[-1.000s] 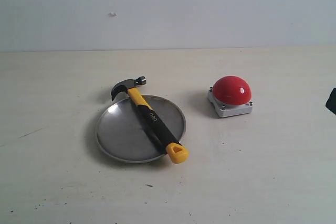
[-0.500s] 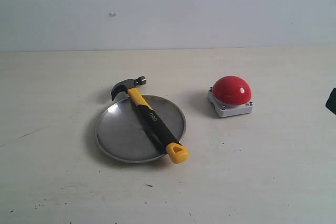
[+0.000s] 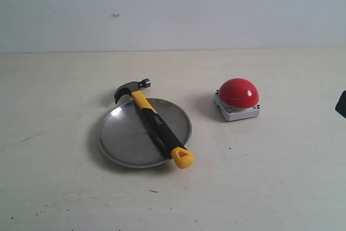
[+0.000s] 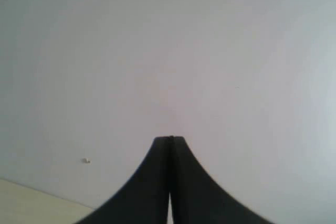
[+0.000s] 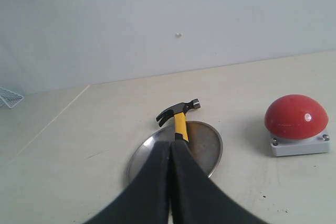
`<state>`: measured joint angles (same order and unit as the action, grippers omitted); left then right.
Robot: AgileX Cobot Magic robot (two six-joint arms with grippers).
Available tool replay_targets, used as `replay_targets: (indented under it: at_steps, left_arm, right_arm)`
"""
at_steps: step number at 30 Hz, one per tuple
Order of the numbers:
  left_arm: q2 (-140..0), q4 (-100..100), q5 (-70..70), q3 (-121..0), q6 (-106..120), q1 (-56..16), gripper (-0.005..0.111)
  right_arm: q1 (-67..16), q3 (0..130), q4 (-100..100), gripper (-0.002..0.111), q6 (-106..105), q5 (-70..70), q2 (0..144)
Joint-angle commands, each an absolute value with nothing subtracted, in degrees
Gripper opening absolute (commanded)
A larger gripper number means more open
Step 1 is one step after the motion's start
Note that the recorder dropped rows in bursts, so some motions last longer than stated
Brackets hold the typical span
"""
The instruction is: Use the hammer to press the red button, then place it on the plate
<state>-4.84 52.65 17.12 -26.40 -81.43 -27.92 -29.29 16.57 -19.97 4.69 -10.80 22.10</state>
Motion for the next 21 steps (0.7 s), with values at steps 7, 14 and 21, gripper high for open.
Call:
replay_targets:
  at_steps: [7,14,21]
  left_arm:
    - [-4.59,52.81,17.49,-26.7,-81.09,-27.76,0.0]
    - [-4.59,52.81,17.49,-26.7,-81.09,-27.76,0.0]
    - [-4.59,52.81,17.49,-26.7,-81.09,-27.76,0.0]
  right_arm:
    - [-29.36,16.45,-20.04,0.0,4.61,-10.6,21.71]
    - [-25.52,16.45,-20.04,0.0,4.61,-10.6,19.96]
    - [-19.86,15.63,-15.57,0.0,3.95,-11.0,16.07]
